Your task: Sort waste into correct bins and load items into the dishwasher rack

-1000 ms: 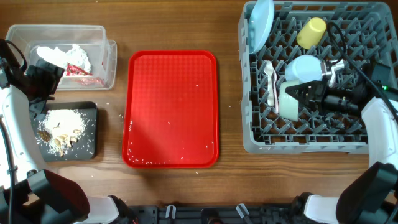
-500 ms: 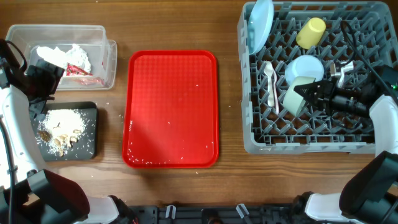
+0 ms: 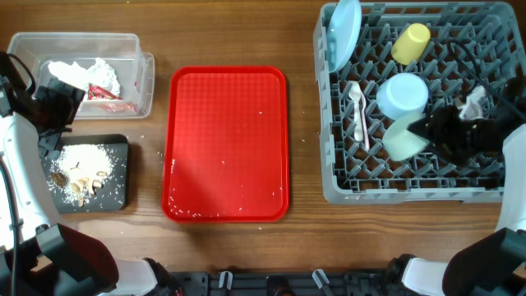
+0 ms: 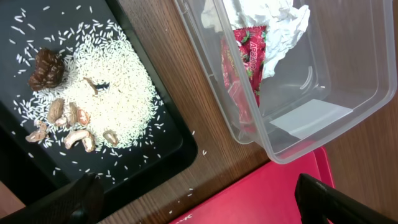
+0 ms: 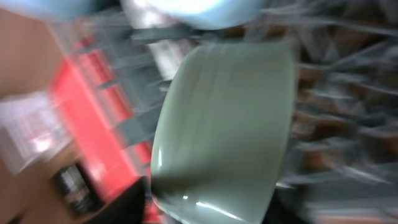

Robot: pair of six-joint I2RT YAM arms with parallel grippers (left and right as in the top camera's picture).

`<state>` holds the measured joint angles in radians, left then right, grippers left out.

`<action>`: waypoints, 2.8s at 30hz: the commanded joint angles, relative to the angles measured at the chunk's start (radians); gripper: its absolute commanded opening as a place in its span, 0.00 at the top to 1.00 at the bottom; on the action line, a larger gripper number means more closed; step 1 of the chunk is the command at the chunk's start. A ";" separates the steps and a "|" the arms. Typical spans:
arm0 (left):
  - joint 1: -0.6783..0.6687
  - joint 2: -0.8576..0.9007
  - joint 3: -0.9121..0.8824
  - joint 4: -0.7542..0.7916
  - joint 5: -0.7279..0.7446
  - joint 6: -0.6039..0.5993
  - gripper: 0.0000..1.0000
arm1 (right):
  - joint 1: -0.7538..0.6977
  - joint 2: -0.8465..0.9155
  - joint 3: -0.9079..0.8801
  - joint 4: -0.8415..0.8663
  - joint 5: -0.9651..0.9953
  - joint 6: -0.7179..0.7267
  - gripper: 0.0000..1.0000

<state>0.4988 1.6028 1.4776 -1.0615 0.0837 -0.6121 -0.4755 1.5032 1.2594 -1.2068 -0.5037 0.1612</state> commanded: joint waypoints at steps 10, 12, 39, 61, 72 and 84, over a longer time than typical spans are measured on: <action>0.005 0.003 0.011 0.000 0.001 -0.002 0.00 | 0.032 -0.074 0.098 -0.084 0.145 0.015 0.57; 0.005 0.003 0.011 0.000 0.001 -0.002 0.00 | 0.082 -0.072 0.062 -0.011 0.147 0.018 0.89; 0.005 0.003 0.011 0.000 0.001 -0.002 0.00 | 0.211 -0.272 0.002 -0.081 0.223 0.074 0.96; 0.005 0.003 0.011 0.000 0.001 -0.002 0.00 | 0.211 -0.992 -0.167 -0.063 0.096 0.682 0.00; 0.005 0.003 0.011 0.000 0.001 -0.002 0.00 | 0.241 -1.006 -0.204 -0.076 0.387 0.789 0.00; 0.005 0.003 0.011 0.000 0.001 -0.002 0.00 | 0.493 -1.284 -0.938 0.945 0.446 0.781 0.00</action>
<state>0.4988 1.6028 1.4776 -1.0615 0.0834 -0.6121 -0.0032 0.2958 0.4900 -0.4137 -0.0685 0.9821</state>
